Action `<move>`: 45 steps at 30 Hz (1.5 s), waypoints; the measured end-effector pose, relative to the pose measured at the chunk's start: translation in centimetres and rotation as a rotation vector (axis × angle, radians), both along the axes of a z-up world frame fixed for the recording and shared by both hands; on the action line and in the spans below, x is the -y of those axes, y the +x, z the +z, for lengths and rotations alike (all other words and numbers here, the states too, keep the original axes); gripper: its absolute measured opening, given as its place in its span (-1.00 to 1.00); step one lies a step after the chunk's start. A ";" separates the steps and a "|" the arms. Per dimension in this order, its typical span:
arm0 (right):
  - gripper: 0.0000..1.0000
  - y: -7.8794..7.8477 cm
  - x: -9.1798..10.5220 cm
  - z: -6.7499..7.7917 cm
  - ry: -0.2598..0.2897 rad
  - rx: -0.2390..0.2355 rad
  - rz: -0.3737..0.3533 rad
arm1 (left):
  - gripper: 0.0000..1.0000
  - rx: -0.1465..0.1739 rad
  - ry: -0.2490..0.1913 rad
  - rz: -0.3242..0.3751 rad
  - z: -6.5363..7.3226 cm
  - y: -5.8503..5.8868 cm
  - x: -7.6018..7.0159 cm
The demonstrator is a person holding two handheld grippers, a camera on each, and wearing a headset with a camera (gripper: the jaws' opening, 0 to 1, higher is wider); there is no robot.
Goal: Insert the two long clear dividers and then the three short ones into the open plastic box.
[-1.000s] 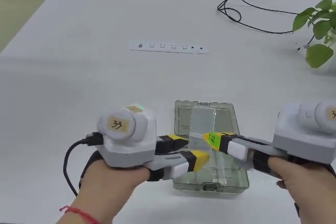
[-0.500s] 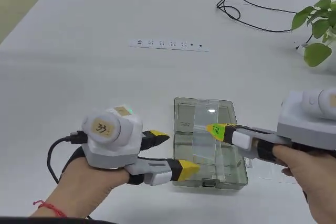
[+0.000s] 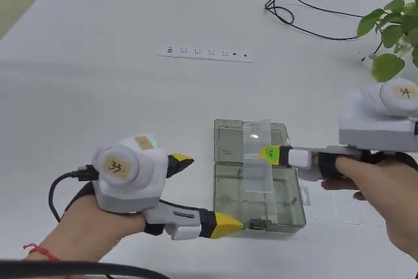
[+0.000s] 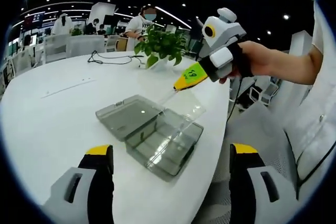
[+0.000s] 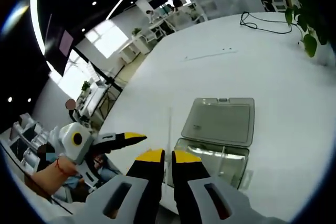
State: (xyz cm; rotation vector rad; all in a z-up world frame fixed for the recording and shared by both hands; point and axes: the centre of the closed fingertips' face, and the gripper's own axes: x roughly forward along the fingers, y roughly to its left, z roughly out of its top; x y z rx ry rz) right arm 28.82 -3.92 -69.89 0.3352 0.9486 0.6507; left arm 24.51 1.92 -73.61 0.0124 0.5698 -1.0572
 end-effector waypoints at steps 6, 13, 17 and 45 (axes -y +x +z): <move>-0.87 0.3 0.7 -1.4 -0.092 -0.087 -0.015 | 1.00 0.018 0.004 -0.021 -0.3 -0.2 -0.3; -0.87 -0.1 1.1 -3.3 -0.132 -0.207 -0.044 | 1.00 0.023 0.008 -0.037 -0.6 -0.3 -0.6; -0.87 -0.6 0.9 -4.1 -0.140 -0.249 -0.056 | 1.00 0.026 0.014 -0.051 -0.9 -0.3 -0.6; -0.87 -0.7 1.4 -9.0 -0.204 -0.379 -0.092 | 1.00 0.005 -0.022 -0.056 -1.6 -0.4 -0.3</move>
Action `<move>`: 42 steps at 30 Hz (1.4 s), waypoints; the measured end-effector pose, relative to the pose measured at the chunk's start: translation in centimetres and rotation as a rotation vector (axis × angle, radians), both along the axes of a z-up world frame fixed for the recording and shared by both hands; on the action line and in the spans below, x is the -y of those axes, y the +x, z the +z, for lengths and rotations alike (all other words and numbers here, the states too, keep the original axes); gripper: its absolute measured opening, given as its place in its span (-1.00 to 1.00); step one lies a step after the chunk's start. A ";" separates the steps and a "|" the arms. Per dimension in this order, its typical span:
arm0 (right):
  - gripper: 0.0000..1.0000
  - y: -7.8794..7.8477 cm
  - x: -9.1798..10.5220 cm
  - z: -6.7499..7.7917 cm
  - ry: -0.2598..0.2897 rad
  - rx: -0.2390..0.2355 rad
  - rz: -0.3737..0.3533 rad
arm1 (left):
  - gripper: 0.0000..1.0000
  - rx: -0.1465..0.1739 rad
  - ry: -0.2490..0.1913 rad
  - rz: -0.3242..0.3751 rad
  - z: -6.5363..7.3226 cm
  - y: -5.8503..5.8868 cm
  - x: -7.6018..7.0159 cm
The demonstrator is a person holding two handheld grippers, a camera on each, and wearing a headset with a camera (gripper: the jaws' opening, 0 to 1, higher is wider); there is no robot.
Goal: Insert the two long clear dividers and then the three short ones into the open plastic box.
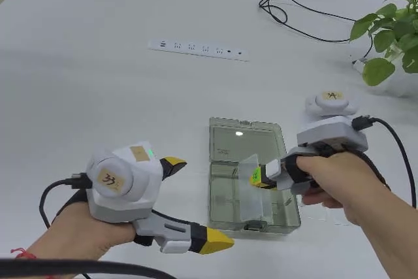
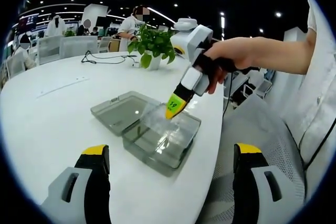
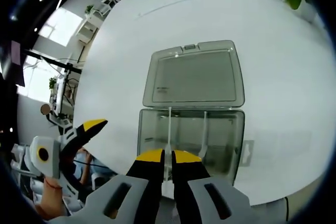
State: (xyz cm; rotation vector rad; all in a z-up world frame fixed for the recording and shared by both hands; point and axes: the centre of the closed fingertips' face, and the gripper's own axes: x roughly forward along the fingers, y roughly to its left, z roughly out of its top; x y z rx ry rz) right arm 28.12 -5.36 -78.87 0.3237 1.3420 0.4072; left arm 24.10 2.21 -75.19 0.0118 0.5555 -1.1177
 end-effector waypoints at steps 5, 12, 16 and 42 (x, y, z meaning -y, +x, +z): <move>-0.87 -0.2 -0.2 -0.2 -0.009 0.001 0.004 | 1.00 -0.004 -0.001 0.000 -0.1 0.0 0.0; -0.87 0.1 -0.3 -0.4 -0.020 0.012 0.016 | 1.00 -0.013 -0.006 0.002 -0.1 0.0 0.2; -0.87 0.3 -0.3 -0.4 -0.029 0.031 0.016 | 1.00 -0.017 -0.013 0.002 -0.1 -0.1 0.3; -0.87 0.4 -0.4 -0.2 -0.081 0.215 0.032 | 1.00 -0.036 -0.013 0.003 -0.5 -0.2 0.3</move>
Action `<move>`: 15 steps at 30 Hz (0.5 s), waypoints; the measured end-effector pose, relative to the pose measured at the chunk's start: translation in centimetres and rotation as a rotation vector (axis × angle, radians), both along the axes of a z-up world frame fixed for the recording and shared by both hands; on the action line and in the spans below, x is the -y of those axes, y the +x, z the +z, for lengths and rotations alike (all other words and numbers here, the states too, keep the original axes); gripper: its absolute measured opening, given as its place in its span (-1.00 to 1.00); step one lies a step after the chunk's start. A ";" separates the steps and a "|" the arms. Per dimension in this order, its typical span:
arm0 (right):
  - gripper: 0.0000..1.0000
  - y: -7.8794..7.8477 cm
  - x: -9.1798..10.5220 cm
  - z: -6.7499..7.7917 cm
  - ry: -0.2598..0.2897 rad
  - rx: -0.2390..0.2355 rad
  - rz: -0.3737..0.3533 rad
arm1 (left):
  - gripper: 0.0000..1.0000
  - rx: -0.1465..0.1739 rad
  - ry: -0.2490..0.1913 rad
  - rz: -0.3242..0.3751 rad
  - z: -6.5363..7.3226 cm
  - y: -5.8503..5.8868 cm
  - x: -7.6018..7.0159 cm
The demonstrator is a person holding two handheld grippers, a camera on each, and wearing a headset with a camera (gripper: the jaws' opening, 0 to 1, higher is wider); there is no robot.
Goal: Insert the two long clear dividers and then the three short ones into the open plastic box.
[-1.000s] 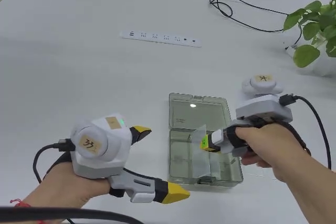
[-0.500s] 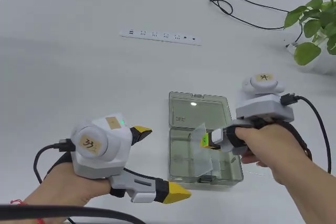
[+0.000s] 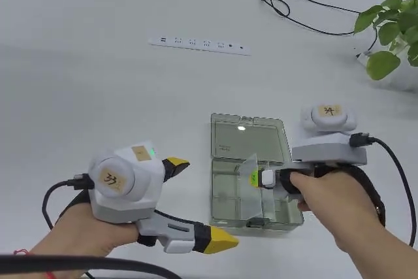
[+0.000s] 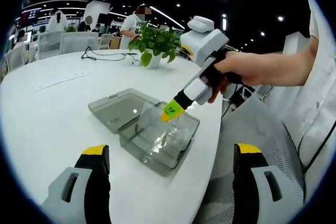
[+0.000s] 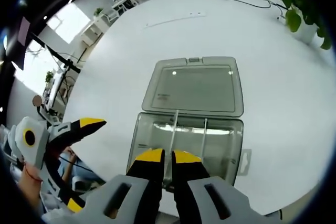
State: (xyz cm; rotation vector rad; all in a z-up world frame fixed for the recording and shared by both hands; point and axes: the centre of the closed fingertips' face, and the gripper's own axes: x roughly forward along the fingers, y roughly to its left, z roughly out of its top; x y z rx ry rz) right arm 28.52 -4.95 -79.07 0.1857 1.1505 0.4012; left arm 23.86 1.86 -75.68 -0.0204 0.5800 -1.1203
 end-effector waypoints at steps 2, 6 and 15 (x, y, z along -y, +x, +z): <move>-0.87 0.0 -0.2 0.1 -0.009 0.013 0.013 | 1.00 -0.001 -0.002 0.002 0.0 0.0 0.0; -0.87 0.0 -0.3 0.2 -0.010 0.022 0.024 | 1.00 -0.002 -0.006 0.004 0.1 0.0 0.0; -0.87 0.1 -0.2 0.2 -0.018 0.031 0.022 | 1.00 -0.004 -0.003 -0.001 0.1 0.0 0.1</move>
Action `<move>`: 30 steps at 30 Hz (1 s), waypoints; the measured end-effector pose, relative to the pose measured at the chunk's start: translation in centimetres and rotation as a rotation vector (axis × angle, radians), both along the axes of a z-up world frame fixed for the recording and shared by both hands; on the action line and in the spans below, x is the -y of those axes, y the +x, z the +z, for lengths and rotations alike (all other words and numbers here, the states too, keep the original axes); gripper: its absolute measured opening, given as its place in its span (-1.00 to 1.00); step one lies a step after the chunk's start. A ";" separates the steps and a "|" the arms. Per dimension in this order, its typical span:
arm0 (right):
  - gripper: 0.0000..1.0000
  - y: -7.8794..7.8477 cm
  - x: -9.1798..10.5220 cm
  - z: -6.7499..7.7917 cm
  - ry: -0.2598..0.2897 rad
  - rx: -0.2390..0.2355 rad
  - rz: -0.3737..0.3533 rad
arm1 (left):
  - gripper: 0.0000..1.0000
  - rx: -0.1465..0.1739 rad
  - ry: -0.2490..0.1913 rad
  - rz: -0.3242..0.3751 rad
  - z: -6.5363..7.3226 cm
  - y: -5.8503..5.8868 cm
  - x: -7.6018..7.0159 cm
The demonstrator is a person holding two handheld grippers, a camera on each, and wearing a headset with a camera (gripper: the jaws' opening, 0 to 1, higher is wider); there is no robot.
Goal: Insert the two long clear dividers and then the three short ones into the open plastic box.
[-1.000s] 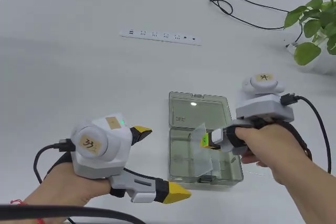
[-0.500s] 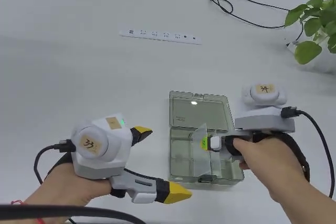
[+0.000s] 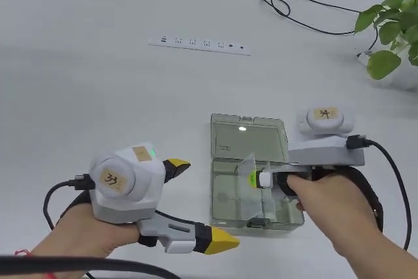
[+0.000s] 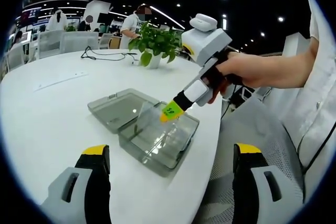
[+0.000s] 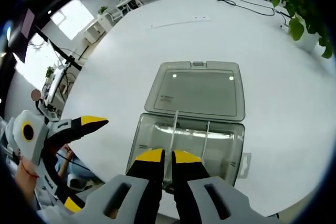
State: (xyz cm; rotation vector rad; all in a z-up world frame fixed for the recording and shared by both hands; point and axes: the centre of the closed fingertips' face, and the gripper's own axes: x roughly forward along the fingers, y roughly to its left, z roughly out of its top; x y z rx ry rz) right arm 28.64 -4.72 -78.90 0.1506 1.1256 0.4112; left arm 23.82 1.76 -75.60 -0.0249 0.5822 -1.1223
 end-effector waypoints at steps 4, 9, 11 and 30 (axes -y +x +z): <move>-0.87 0.0 0.1 0.1 -0.001 0.006 -0.002 | 1.00 -0.002 -0.002 0.005 0.0 0.1 -0.1; -0.87 0.1 0.1 -0.1 -0.007 0.007 0.002 | 1.00 -0.004 0.000 0.005 -0.1 0.0 -0.1; -0.87 0.1 0.0 -0.1 -0.009 0.011 0.005 | 1.00 -0.003 -0.001 0.005 -0.1 0.0 -0.1; -0.87 0.0 -0.4 -0.5 -0.042 0.021 0.056 | 1.00 -0.005 -0.003 0.012 -0.1 0.2 -0.3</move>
